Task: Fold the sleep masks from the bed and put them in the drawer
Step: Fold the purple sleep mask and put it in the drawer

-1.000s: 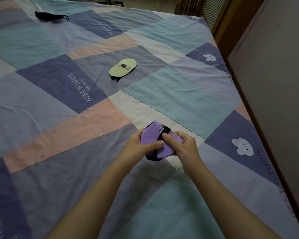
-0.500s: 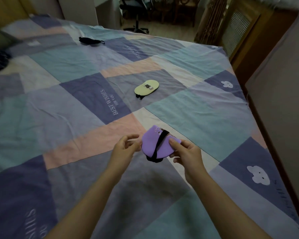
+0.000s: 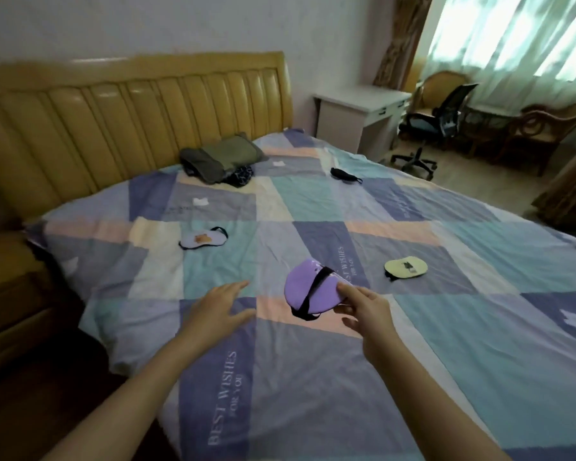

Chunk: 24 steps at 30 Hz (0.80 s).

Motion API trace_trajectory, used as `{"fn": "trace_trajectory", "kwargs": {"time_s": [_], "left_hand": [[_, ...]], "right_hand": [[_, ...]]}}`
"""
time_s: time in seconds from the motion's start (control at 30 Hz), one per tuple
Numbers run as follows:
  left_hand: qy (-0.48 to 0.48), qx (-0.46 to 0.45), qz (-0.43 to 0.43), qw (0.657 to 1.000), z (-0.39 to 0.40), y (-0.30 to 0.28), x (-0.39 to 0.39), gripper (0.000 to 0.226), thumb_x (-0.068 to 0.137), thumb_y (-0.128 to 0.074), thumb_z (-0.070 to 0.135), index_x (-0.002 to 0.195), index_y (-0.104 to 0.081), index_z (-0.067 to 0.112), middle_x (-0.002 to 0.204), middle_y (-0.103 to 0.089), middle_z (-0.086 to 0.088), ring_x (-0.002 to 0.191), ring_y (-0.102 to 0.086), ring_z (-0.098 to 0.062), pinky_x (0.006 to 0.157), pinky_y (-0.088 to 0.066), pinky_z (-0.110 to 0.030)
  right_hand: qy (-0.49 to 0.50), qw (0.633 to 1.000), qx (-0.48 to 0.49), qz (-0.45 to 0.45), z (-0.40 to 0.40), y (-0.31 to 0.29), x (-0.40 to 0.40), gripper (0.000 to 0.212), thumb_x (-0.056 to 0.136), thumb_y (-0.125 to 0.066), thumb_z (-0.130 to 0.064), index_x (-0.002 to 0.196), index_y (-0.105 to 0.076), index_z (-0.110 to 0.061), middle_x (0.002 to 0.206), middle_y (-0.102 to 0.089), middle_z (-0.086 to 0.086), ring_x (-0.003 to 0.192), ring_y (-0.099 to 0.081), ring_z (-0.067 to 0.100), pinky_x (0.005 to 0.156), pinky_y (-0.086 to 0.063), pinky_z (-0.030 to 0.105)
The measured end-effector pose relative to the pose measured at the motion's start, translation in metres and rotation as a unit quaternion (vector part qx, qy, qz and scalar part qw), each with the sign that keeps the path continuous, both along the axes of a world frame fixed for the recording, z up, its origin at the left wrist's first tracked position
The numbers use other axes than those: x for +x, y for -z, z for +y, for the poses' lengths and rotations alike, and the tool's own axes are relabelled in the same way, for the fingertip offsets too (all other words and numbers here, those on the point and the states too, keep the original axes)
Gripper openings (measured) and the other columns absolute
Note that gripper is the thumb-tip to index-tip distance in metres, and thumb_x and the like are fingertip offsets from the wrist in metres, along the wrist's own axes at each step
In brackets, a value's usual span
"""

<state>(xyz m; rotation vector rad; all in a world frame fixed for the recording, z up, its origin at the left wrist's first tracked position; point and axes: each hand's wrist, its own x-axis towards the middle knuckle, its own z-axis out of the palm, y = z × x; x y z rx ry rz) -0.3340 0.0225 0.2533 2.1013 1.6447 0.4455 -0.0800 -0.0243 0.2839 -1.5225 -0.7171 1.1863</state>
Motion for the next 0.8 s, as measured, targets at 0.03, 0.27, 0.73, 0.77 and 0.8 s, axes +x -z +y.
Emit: {"fn": "trace_trajectory", "kwargs": {"time_s": [0.03, 0.27, 0.73, 0.77, 0.8], "left_hand": [[-0.018, 0.012, 0.002, 1.000, -0.009, -0.017, -0.020, 0.066, 0.087, -0.060, 0.046, 0.144, -0.036, 0.025, 0.146, -0.043, 0.002, 0.134, -0.038, -0.018, 0.105, -0.034, -0.033], [-0.086, 0.177, 0.206, 0.959, -0.059, -0.115, -0.189, 0.077, 0.089, -0.045, 0.058, 0.151, -0.013, 0.026, 0.158, -0.017, 0.005, 0.145, -0.016, -0.012, 0.112, -0.014, -0.033], [-0.277, 0.105, 0.316, 0.901, -0.133, -0.128, -0.506, 0.073, 0.090, -0.045, 0.055, 0.151, -0.014, 0.029, 0.159, -0.015, 0.006, 0.146, -0.013, -0.013, 0.113, -0.015, -0.036], [-0.288, 0.102, 0.312, 0.900, -0.129, -0.123, -0.522, 0.073, 0.090, -0.046, 0.054, 0.151, -0.015, 0.029, 0.159, -0.016, 0.006, 0.145, -0.014, -0.013, 0.113, -0.015, -0.036], [-0.298, 0.097, 0.310, 0.897, -0.124, -0.117, -0.538, 0.072, 0.090, -0.046, 0.054, 0.150, -0.016, 0.029, 0.159, -0.017, 0.006, 0.145, -0.014, -0.013, 0.113, -0.016, -0.036]], "right_hand": [[-0.022, 1.000, 0.000, -0.004, 0.001, -0.018, -0.017, 0.013, 0.086, -0.065, -0.024, 0.084, -0.067, -0.011, 0.069, -0.066, 0.002, 0.064, -0.061, 0.014, 0.064, -0.045, 0.029], [-0.183, 0.982, 0.034, -0.029, 0.036, -0.115, -0.163, 0.016, 0.083, -0.067, -0.027, 0.072, -0.065, -0.016, 0.054, -0.063, -0.003, 0.059, -0.061, 0.012, 0.062, -0.042, 0.027], [-0.430, 0.901, 0.053, -0.006, 0.070, -0.124, -0.561, 0.011, 0.085, -0.067, -0.024, 0.080, -0.065, -0.015, 0.067, -0.056, 0.005, 0.056, -0.055, 0.012, 0.057, -0.033, 0.024], [-0.438, 0.897, 0.051, -0.015, 0.075, -0.118, -0.582, 0.011, 0.085, -0.067, -0.024, 0.078, -0.065, -0.016, 0.066, -0.055, 0.004, 0.053, -0.054, 0.011, 0.056, -0.032, 0.024], [-0.446, 0.893, 0.050, -0.026, 0.082, -0.112, -0.602, 0.012, 0.085, -0.068, -0.024, 0.076, -0.065, -0.016, 0.066, -0.056, 0.004, 0.053, -0.055, 0.011, 0.054, -0.031, 0.023]]}}
